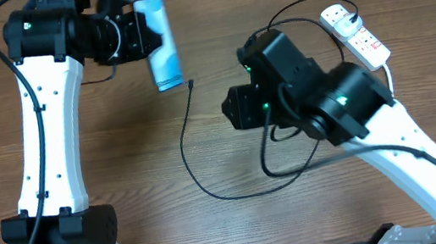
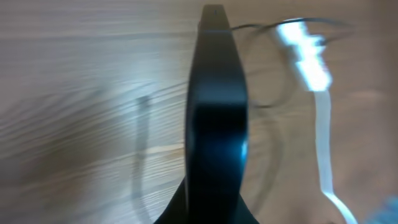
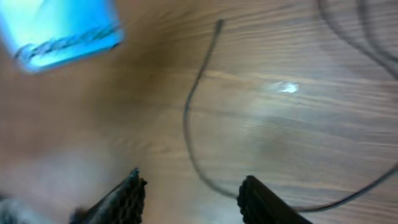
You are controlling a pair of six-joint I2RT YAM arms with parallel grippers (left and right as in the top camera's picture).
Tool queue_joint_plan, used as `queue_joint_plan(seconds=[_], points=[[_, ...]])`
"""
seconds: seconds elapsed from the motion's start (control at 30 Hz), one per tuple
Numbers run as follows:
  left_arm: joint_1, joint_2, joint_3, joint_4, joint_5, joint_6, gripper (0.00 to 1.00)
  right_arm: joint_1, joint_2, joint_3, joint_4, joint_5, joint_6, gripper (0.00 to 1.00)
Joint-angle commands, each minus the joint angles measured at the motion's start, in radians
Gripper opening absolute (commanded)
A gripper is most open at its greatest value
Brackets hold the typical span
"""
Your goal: Plug charger to phone and switch on socket
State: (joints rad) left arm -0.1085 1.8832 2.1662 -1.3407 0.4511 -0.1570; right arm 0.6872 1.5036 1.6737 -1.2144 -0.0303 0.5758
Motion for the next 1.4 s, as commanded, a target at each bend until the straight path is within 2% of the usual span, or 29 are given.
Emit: queue_joint_plan(seconds=[0.0, 0.07, 0.17, 0.23, 0.37, 0.47, 0.57, 0.7, 0.8, 0.93, 1.03, 1.37], points=[[-0.011, 0.028, 0.014, -0.043, -0.264, -0.009, 0.04, 0.000, 0.060, 0.001, 0.027, 0.154, 0.116, 0.57], [-0.009, 0.041, 0.014, -0.063, -0.319, -0.038, 0.04, 0.000, 0.113, 0.001, 0.064, 0.134, 0.112, 0.66], [-0.002, 0.059, 0.014, -0.082, -0.408, -0.118, 0.04, 0.000, 0.203, 0.013, 0.103, 0.022, 0.055, 0.72], [0.006, 0.074, 0.014, -0.098, -0.462, -0.180, 0.04, -0.002, 0.307, 0.091, 0.053, -0.032, 0.021, 0.77], [0.026, 0.079, 0.014, -0.107, -0.495, -0.252, 0.04, -0.029, 0.461, 0.303, -0.086, -0.032, 0.017, 0.78], [0.042, 0.079, 0.014, -0.107, -0.483, -0.262, 0.04, -0.063, 0.581, 0.468, -0.147, -0.032, 0.018, 0.77], [0.046, 0.079, 0.014, -0.121, -0.484, -0.262, 0.04, -0.094, 0.674, 0.542, -0.090, -0.032, 0.033, 0.77], [0.046, 0.079, 0.014, -0.139, -0.484, -0.262, 0.04, -0.107, 0.759, 0.541, 0.051, -0.022, 0.130, 0.69], [0.046, 0.079, 0.014, -0.144, -0.484, -0.262, 0.04, -0.098, 0.830, 0.541, 0.144, 0.019, 0.220, 0.67], [0.046, 0.079, 0.014, -0.143, -0.484, -0.262, 0.04, -0.074, 0.917, 0.541, 0.220, 0.033, 0.272, 0.65], [0.046, 0.079, 0.014, -0.143, -0.484, -0.262, 0.04, -0.056, 0.968, 0.541, 0.226, 0.077, 0.293, 0.62], [0.046, 0.079, 0.014, -0.132, -0.484, -0.262, 0.04, -0.026, 1.029, 0.539, 0.164, 0.209, 0.291, 0.61]])
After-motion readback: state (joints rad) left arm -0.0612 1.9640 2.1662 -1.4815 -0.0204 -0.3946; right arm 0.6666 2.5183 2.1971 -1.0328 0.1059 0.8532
